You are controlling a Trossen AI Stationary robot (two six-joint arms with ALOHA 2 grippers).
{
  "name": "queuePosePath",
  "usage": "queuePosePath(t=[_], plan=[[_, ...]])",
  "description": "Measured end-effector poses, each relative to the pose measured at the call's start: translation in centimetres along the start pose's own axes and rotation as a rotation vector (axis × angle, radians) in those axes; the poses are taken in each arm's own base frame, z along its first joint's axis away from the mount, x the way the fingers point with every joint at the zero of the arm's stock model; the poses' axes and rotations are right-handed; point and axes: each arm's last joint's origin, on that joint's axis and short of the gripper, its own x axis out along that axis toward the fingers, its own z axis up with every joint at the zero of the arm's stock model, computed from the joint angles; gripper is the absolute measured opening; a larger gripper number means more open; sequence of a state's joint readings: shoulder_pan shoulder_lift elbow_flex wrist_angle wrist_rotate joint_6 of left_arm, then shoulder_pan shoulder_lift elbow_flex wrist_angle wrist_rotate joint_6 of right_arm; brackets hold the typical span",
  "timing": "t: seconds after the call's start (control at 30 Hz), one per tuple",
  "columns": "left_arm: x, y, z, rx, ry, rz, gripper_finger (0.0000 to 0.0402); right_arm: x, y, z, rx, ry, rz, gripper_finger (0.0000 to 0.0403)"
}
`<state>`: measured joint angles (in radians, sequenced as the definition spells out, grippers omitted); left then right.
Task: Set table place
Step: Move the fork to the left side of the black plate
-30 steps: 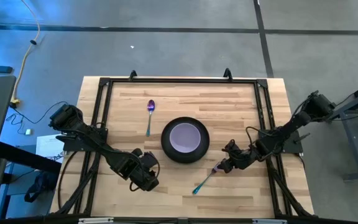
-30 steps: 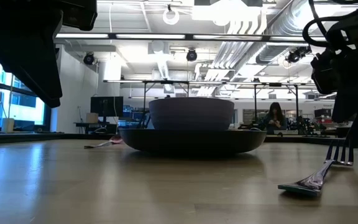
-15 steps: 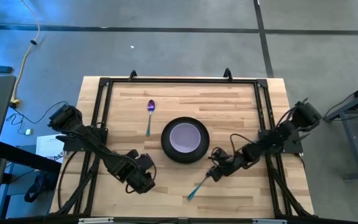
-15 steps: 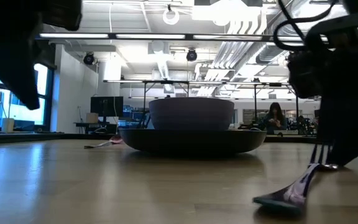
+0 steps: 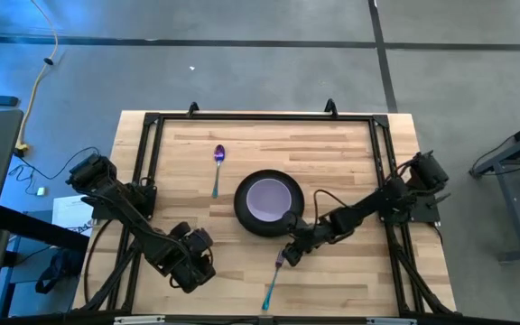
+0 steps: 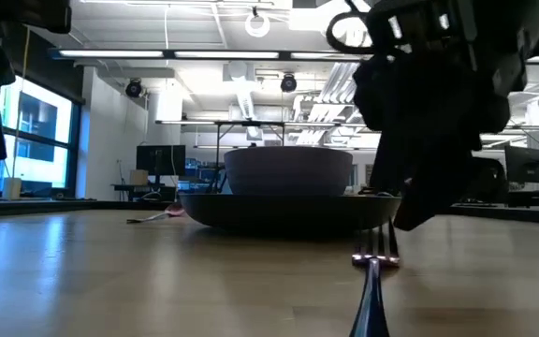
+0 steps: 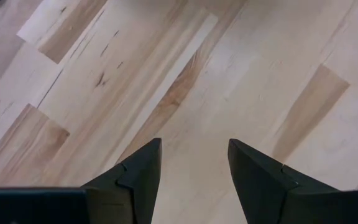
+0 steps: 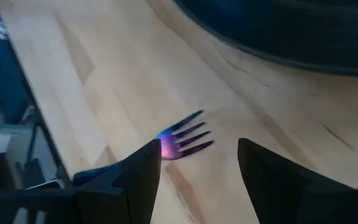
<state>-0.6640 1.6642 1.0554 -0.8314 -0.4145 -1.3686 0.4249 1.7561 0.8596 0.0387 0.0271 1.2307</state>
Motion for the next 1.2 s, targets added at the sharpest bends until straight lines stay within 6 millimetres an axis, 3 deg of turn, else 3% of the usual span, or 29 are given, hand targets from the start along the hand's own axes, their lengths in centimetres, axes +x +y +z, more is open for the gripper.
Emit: queuePosePath(t=[0.43,0.57,0.9,1.2], plan=[[-0.2,-0.4,0.6,-0.028,-0.094,-0.043,0.0175,-1.3,-1.1,-0.1,0.040,-0.005,-0.176,0.0204],[-0.4,-0.8,2.0,-0.026,-0.141,-0.115,0.0175,-2.4,-1.1,0.0,0.030,-0.033,-0.215,0.0204],[0.2,-2.0,7.7,0.029,-0.219,-0.378,0.0175,-6.0,-0.7,0.2,-0.049,-0.132,-0.268,0.0204],[0.6,-1.7,9.1,0.061,-0.223,-0.408,0.0175,-9.5,0.2,-1.7,-0.277,-0.285,-0.308,0.0204]])
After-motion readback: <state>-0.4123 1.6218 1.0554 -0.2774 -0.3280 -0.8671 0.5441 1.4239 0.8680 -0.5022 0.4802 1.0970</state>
